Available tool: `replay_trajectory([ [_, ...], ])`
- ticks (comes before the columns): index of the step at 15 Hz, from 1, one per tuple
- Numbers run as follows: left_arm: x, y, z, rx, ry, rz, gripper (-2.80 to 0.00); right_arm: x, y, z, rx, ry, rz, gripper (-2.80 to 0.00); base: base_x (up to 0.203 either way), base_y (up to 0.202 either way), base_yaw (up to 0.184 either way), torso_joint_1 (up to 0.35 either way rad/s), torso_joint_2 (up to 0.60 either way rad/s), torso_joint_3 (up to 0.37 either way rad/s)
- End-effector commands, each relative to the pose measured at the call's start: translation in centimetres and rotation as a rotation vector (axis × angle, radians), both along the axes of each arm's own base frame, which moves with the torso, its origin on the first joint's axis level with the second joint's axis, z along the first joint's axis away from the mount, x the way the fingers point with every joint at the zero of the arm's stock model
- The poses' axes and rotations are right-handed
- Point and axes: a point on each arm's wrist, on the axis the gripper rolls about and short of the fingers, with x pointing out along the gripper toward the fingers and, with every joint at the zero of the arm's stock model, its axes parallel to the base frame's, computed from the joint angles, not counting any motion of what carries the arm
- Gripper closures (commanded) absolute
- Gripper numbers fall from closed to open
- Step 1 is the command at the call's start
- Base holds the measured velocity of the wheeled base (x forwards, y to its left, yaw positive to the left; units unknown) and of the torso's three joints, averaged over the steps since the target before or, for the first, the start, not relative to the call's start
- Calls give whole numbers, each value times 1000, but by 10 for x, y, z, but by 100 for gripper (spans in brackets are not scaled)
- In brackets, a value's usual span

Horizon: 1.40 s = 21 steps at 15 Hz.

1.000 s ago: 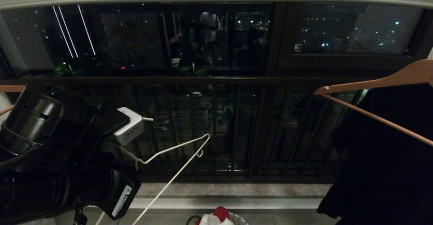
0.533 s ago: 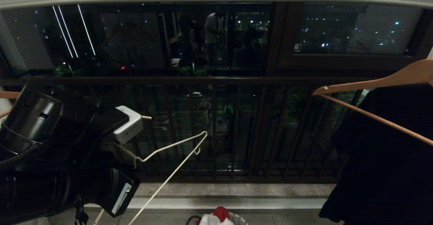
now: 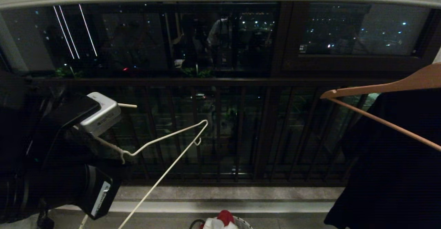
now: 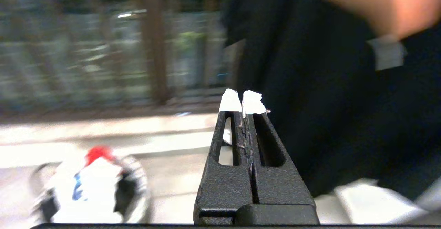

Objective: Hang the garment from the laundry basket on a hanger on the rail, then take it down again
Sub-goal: Hang the clothes rack on the clothesline

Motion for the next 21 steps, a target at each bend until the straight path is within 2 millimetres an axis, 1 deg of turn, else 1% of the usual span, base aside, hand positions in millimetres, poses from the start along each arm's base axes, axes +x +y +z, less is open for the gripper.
replay_trajectory([
  [1,-9,8,11,1,-2,6,0,11,1,-27,20,-38,39,0,0,0,0,0,0,0],
  [3,-13,12,14,18,-17,41,0,24,1,-43,27,-94,72,0,0,0,0,0,0,0],
  [4,-13,13,15,30,-28,65,0,27,2,-45,30,-135,108,0,0,0,0,0,0,0],
  [6,-12,13,14,49,-40,96,0,29,3,-52,-16,-109,145,0,0,0,0,0,0,0],
  [9,-12,16,16,47,-51,117,0,29,3,-53,-12,-97,158,0,0,0,0,0,0,0],
  [11,-14,19,18,60,-75,152,0,29,3,-53,42,-104,156,0,0,0,0,0,0,0],
  [13,-24,28,20,50,-94,170,0,29,3,-53,60,-108,149,0,0,0,0,0,0,0],
  [14,-28,32,17,81,-61,173,0,29,3,-53,60,-108,149,0,0,0,0,0,0,0],
  [17,-45,47,24,53,-77,190,0,29,3,-53,60,-108,149,0,0,0,0,0,0,0],
  [19,-66,63,34,43,-81,188,0,29,3,-53,60,-109,149,0,0,0,0,0,0,0],
  [21,-84,76,50,19,-71,158,0,29,3,-53,60,-109,149,0,0,0,0,0,0,0],
])
